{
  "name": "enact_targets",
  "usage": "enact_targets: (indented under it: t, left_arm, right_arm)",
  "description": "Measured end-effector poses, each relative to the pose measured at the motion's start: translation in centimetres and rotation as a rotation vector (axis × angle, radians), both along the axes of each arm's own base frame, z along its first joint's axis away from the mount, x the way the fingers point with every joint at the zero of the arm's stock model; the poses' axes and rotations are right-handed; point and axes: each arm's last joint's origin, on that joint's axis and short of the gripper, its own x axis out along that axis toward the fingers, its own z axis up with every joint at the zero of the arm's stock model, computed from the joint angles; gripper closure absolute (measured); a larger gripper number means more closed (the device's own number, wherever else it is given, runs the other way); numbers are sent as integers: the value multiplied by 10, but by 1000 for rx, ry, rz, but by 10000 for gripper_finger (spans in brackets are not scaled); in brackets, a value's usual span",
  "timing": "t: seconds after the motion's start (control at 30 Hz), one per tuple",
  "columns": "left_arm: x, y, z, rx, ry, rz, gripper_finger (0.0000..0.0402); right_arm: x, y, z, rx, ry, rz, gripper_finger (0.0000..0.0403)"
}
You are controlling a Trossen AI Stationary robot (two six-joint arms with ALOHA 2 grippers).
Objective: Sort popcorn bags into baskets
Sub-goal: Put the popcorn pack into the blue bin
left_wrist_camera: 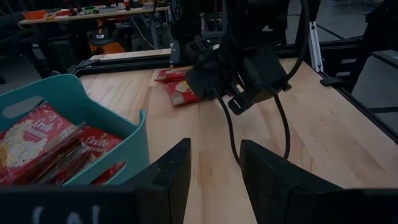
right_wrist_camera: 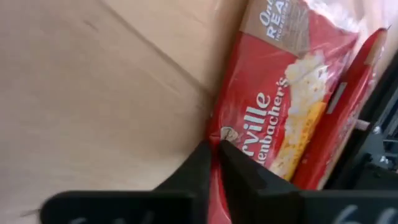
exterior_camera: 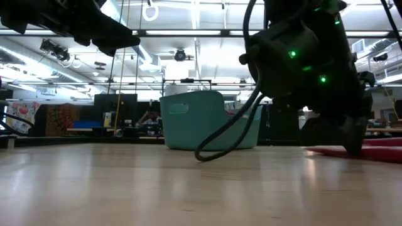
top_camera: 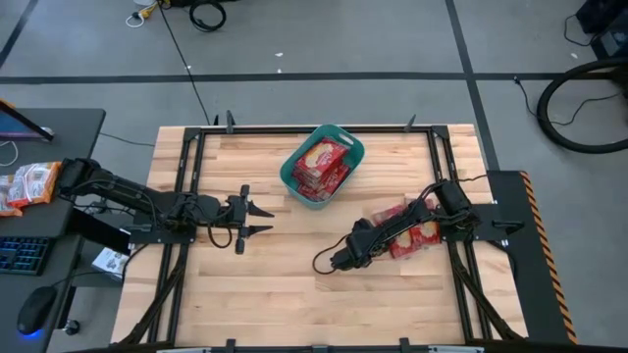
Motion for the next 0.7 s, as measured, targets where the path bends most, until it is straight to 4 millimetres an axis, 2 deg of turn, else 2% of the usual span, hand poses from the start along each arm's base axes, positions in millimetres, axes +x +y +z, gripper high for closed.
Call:
enact_targets:
  t: [0.1,0.27,0.53,0.7]
  left_arm:
    - [0,0,0,0,0,0,259]
    - [0,0,0,0,1,0,259]
    - [-1,0,-3,4,29,-15,259]
    - [4,-5,-16,58,119,-116,259]
  right_arm:
    - [2,1,1,25,-6,24,392]
    - [11,6,14,30,-23,85,396]
    - [26,21,57,25,-161,260,400]
    - [26,28,84,25,-258,375,400]
